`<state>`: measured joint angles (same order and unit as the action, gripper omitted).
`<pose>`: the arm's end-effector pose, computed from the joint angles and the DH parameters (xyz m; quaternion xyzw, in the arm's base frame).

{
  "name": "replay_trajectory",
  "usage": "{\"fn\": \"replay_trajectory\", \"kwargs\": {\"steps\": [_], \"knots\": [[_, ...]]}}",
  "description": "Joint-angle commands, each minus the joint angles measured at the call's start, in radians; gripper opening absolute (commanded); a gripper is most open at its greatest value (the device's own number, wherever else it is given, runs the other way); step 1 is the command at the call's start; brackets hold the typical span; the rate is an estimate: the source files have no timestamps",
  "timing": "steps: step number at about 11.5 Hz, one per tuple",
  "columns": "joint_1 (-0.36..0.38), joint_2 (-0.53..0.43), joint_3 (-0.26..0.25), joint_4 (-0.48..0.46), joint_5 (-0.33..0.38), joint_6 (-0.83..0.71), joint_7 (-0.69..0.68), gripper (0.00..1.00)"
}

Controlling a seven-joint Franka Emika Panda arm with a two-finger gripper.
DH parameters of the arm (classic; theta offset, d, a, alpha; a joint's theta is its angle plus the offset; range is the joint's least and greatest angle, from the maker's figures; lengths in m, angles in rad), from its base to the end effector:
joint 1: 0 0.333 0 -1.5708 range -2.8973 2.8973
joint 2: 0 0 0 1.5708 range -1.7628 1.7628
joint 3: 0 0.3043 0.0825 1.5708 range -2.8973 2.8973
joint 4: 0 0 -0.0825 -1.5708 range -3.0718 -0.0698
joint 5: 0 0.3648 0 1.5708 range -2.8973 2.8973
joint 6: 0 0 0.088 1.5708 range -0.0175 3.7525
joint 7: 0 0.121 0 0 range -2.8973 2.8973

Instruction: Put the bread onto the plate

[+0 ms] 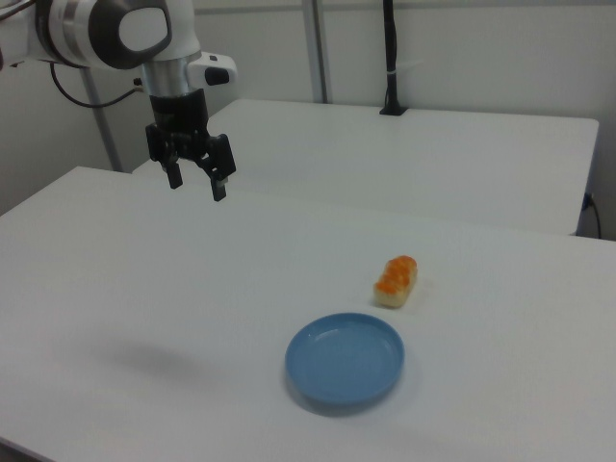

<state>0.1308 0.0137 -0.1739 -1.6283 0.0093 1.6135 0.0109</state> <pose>0.5404 -0.0216 0.5691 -0.9995 0.0273 0.0141 0.0037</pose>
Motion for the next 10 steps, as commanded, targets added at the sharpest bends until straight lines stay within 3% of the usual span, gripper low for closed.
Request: {"fn": "replay_trajectory", "kwargs": {"steps": [1,10], "knots": [[0.012,-0.014,-0.013,-0.015,-0.015,-0.036,-0.005,1.00],[0.004,0.002,-0.013,-0.004,-0.009,-0.026,-0.006,1.00]]}}
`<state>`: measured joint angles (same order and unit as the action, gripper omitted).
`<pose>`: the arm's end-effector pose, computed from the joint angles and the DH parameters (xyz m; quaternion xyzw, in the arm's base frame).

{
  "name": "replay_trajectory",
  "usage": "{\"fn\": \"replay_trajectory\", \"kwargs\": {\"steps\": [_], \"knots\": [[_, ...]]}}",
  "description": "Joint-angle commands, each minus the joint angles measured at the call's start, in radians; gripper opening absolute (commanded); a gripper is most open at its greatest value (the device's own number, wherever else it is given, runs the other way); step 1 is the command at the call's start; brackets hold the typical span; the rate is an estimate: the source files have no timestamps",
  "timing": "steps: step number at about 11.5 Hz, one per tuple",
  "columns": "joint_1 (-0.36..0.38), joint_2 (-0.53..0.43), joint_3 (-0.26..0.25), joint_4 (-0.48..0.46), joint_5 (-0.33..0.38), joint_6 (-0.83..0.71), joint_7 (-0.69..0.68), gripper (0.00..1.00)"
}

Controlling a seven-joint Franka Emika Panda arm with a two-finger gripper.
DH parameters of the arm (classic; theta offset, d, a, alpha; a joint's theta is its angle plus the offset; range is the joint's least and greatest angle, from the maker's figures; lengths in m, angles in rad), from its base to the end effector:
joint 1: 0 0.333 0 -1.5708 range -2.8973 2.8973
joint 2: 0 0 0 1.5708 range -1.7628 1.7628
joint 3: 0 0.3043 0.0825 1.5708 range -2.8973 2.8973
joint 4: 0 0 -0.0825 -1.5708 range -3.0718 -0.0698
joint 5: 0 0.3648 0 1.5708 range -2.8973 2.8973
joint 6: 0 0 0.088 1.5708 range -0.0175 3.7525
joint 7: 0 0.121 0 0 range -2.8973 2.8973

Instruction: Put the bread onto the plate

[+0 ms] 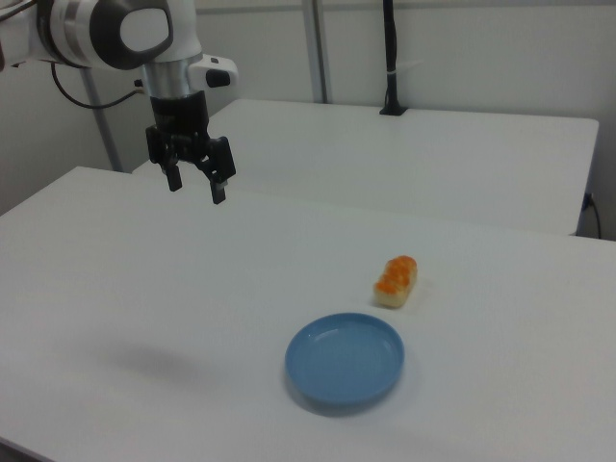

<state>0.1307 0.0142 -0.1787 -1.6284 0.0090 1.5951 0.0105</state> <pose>0.5382 -0.0242 0.5673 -0.9993 0.0295 0.0236 0.0037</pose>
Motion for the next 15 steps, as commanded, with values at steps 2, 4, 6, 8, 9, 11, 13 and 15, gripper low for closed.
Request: {"fn": "replay_trajectory", "kwargs": {"steps": [2,4,6,8,9,11,13,15], "knots": [[0.004,0.015,-0.013,0.007,-0.011,0.046,-0.004,1.00],[0.003,0.047,-0.039,0.039,-0.008,0.098,-0.004,1.00],[-0.020,0.131,-0.042,0.090,-0.009,0.165,-0.003,1.00],[-0.058,0.217,-0.042,0.093,-0.009,0.346,-0.003,1.00],[-0.078,0.272,-0.042,0.093,-0.011,0.432,-0.004,1.00],[-0.115,0.373,-0.061,0.105,-0.011,0.555,-0.036,1.00],[-0.128,0.465,-0.068,0.145,-0.008,0.612,-0.067,1.00],[-0.137,0.571,-0.067,0.162,-0.009,0.707,-0.069,1.00]]}}
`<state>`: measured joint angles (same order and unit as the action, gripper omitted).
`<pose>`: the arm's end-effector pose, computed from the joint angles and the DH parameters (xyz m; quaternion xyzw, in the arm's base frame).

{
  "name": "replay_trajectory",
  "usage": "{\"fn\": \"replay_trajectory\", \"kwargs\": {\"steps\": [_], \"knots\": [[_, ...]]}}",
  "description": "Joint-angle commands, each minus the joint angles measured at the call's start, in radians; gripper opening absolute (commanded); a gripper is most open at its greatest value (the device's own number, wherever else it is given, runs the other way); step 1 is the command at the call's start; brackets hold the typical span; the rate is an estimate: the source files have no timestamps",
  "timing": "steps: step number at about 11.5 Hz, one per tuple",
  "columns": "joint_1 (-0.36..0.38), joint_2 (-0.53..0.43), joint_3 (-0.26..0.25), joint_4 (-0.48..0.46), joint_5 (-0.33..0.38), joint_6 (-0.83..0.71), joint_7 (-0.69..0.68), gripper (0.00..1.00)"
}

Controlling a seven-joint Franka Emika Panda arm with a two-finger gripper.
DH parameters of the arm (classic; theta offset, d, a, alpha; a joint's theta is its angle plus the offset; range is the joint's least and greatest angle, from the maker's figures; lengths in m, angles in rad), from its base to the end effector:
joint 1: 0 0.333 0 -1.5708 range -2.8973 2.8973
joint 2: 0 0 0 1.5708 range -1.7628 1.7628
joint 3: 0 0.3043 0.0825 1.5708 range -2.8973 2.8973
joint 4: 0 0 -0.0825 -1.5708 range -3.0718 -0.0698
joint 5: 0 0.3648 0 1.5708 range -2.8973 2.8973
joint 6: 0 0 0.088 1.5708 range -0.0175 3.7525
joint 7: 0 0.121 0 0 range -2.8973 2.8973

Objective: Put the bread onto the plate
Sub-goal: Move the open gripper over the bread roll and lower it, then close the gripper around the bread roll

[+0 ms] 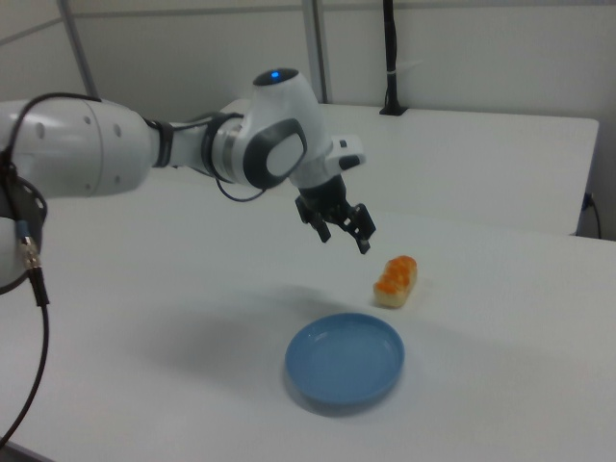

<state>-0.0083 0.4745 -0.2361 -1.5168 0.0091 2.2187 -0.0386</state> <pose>0.6766 -0.1427 0.4017 0.9880 -0.0853 0.1117 0.0641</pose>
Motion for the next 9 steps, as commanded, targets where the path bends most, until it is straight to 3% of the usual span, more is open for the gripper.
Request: {"fn": "replay_trajectory", "kwargs": {"steps": [1,3,9], "knots": [[-0.011,0.156,-0.009,0.050,-0.009,0.172,-0.012,1.00],[-0.033,0.197,-0.011,0.050,-0.009,0.292,-0.014,1.00],[-0.042,0.223,-0.035,0.073,-0.008,0.302,-0.078,1.00]]}}
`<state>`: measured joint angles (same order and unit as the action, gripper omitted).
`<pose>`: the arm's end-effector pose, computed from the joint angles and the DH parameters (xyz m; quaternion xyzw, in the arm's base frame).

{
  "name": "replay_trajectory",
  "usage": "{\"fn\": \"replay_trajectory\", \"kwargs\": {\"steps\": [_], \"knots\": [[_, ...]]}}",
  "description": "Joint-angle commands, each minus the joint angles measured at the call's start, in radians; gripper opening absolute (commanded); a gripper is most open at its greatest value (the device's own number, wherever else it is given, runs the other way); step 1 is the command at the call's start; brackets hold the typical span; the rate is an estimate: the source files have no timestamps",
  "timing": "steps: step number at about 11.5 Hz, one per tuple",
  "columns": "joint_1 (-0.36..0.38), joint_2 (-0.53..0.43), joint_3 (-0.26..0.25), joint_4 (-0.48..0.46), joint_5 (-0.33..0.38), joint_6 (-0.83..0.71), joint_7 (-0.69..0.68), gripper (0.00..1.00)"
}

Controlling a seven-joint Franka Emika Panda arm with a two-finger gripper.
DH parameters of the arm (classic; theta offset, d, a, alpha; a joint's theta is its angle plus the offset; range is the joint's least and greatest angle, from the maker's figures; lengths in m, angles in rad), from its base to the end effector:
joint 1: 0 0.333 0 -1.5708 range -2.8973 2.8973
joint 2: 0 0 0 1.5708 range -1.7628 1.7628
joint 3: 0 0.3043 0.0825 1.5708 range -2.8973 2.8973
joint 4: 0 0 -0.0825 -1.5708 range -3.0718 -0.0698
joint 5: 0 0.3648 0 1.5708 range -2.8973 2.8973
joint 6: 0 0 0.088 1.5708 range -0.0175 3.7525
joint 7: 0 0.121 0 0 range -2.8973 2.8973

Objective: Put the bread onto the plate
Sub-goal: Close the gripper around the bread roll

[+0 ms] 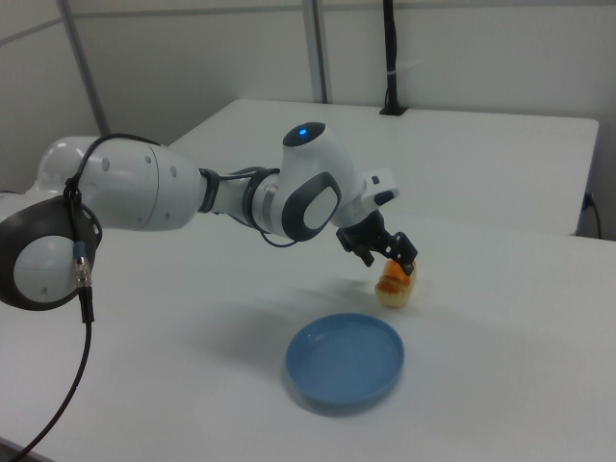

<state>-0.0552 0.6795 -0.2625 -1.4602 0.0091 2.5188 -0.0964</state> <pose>0.7087 -0.1911 0.3236 0.9752 -0.0675 0.1795 0.1106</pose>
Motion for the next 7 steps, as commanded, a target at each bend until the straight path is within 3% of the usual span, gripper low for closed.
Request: {"fn": "replay_trajectory", "kwargs": {"steps": [1,3,5,7], "knots": [[0.009,0.017,-0.009,0.017,-0.008,-0.002,-0.022,1.00],[0.006,0.028,-0.011,0.017,-0.011,0.002,-0.035,1.00],[0.002,0.046,-0.015,0.020,-0.012,0.003,-0.057,0.85],[0.006,0.045,-0.024,0.018,-0.015,0.002,-0.071,0.44]]}}
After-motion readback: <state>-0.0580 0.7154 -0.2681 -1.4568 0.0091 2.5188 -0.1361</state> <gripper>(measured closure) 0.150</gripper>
